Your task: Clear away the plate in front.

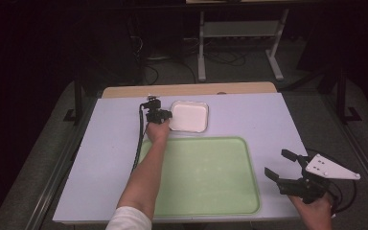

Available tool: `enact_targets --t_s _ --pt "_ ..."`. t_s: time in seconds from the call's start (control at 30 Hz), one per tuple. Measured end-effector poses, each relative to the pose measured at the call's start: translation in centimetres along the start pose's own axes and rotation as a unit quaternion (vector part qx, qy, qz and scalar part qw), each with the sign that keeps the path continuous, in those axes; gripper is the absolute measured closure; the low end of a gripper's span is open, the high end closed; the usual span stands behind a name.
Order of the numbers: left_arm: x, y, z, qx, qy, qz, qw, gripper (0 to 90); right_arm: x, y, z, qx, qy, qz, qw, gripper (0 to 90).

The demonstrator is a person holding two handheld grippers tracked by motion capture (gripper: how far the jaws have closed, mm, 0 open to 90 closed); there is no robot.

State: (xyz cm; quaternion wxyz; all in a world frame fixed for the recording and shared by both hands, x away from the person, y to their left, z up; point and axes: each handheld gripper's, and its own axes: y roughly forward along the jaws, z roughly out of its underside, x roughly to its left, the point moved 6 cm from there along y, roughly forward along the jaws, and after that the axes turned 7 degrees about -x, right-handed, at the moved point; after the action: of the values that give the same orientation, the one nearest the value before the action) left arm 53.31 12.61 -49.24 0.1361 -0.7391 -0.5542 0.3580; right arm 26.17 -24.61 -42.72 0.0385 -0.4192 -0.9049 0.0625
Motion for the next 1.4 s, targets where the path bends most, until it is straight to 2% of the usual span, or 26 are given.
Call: enact_targets --t_s 0.33,0.43,0.77,1.07,1.4 --pt "0.1 -1.1 -0.9 -0.025 -0.023 0.010 0.9994 88.7 0.1 0.2 0.0 0.000 -0.001 -0.001 1.0000 13.7" --pt "0.0 -1.4 -1.1 -0.030 -0.023 0.013 0.9992 88.7 0.1 0.2 0.0 0.000 0.001 -0.001 1.0000 13.7" --pt "-0.7 -3.0 -2.0 -0.057 -0.037 0.036 0.9971 88.7 0.1 0.3 0.1 0.001 0.002 -0.002 1.0000 13.7" --pt "-1.1 -4.1 -2.2 -0.065 -0.042 0.049 0.9958 88.7 0.2 0.3 0.1 0.001 0.002 -0.002 1.0000 13.7" --pt "-1.0 -4.9 -2.2 -0.069 -0.045 0.047 0.9955 88.8 0.1 0.4 0.1 0.002 0.002 -0.002 1.0000 13.7"
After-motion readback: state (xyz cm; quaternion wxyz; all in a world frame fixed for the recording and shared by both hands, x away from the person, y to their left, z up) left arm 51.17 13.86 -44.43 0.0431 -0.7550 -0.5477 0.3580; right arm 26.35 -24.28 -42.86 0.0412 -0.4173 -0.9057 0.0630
